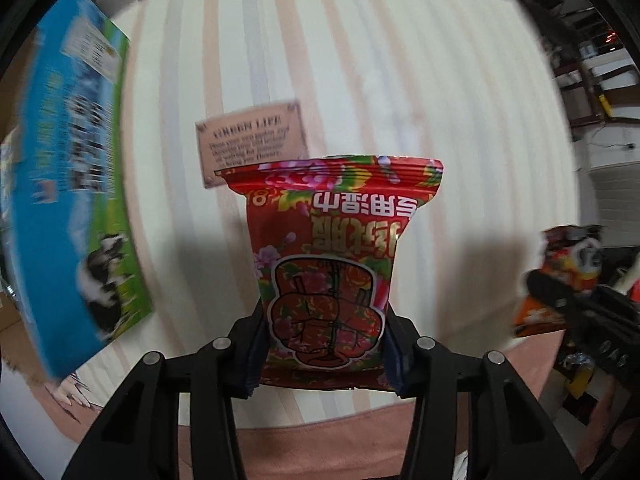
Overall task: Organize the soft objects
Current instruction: 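Grasp the red snack bag with the left tool while the right tool grasps the orange panda bag, then carry the red bag and panda bag into the box and release both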
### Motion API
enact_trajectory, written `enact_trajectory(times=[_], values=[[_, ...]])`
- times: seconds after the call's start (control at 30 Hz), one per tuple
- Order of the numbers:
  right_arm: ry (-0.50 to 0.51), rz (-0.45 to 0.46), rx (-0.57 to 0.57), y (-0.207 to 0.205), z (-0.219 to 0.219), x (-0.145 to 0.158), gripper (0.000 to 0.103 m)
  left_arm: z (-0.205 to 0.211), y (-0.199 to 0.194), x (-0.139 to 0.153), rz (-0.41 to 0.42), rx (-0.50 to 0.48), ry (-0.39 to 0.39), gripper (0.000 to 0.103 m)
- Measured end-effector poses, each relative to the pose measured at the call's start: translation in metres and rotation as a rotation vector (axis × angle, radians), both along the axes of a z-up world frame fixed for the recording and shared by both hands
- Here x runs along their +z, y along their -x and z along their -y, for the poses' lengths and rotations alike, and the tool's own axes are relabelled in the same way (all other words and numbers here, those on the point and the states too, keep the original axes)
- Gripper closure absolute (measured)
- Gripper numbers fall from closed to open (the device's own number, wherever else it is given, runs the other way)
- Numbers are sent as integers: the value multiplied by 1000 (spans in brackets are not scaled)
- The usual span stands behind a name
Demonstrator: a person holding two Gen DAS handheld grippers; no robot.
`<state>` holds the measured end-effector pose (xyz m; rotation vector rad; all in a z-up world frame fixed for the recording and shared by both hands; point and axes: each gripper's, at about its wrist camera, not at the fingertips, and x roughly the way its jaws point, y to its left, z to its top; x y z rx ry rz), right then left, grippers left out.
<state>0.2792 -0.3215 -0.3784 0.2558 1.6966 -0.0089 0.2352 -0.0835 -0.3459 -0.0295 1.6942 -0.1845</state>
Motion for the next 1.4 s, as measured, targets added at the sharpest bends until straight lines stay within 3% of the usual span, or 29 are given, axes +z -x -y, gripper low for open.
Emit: enact_trajectory(times=[0.23,0.37,0.57,0.77,0.93,1.13,1.4], values=[[-132,109,75,5,-70,74,62,-41,20,104,178,29,105,59],[-190,161,134,5,-120,115,62,-86,22,154,252,54,116,59],[-257,225,243,2,-215,159,62,-170,-9,177,294,134,52,59],[-263,225,313,-9,-305,156,62,-244,-40,137,186,230,76,59],[-215,174,322,-15,-349,124,62,-278,-65,88,50,261,116,59],[-146,116,295,-17,-373,81,62,-280,-87,41,-77,218,124,59],[-82,94,253,-19,-390,51,62,-268,-98,9,-143,185,138,59]])
